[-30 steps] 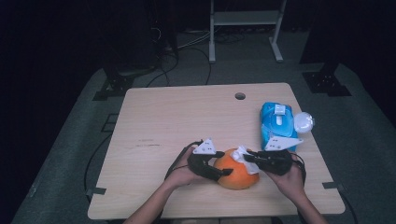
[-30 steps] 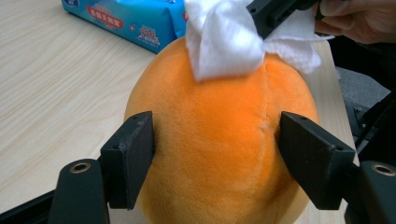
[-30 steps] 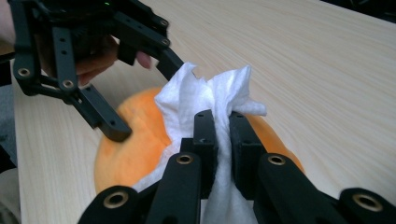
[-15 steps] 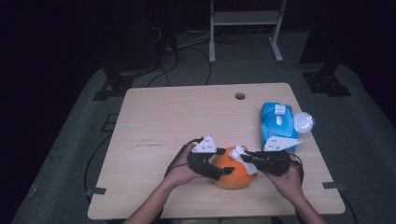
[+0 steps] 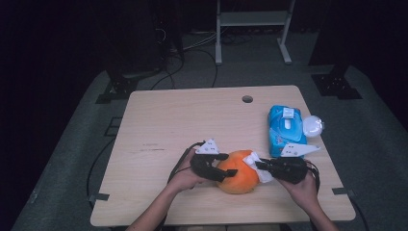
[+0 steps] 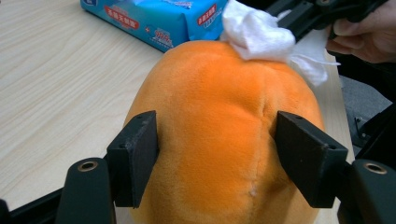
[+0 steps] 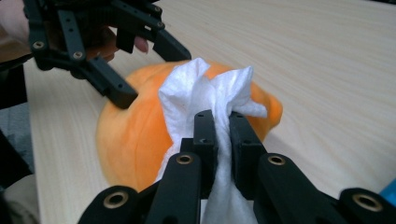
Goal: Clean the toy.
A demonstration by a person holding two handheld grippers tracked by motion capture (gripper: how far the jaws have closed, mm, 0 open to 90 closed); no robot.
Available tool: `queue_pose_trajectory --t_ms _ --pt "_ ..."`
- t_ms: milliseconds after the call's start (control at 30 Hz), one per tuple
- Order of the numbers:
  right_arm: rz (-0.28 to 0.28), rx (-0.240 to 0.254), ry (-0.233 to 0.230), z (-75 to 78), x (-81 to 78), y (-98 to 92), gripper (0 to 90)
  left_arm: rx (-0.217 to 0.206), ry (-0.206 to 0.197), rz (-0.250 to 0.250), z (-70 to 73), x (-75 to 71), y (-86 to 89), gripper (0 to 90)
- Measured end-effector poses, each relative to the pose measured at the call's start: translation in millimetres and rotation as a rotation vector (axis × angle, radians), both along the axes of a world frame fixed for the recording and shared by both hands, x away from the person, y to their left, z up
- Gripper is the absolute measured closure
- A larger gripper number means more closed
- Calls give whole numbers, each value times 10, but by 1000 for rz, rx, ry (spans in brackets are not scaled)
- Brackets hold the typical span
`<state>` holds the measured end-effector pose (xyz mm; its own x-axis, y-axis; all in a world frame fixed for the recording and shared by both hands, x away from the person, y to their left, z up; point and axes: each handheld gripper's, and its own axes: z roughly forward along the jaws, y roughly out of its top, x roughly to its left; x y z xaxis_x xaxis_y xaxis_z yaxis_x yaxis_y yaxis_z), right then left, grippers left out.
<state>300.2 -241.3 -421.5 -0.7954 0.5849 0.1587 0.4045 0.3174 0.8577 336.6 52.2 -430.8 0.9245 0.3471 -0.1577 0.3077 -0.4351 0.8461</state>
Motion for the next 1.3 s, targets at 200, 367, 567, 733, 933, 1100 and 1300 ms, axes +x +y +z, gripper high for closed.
queue_pose_trajectory --t_ms 200,367,567,733,933,1100,1300 --pt "11 15 -1 33 53 69 823 18 -29 -35 13 -64 -42 333" --pt "-6 41 5 51 211 111 823 37 -61 -73 27 -118 -69 338" --pt "-20 66 50 -5 212 47 823 24 -36 -39 5 -88 -60 337" --pt "-8 58 63 -17 103 -4 823 26 -25 -3 7 -67 -55 337" --pt "-2 43 45 18 67 33 824 35 -36 -23 16 -99 -88 336" --pt "6 51 32 66 196 123 823 41 -61 -76 25 -155 -122 334" --pt "0 36 31 69 178 140 823 36 -34 -23 23 -113 -94 338"
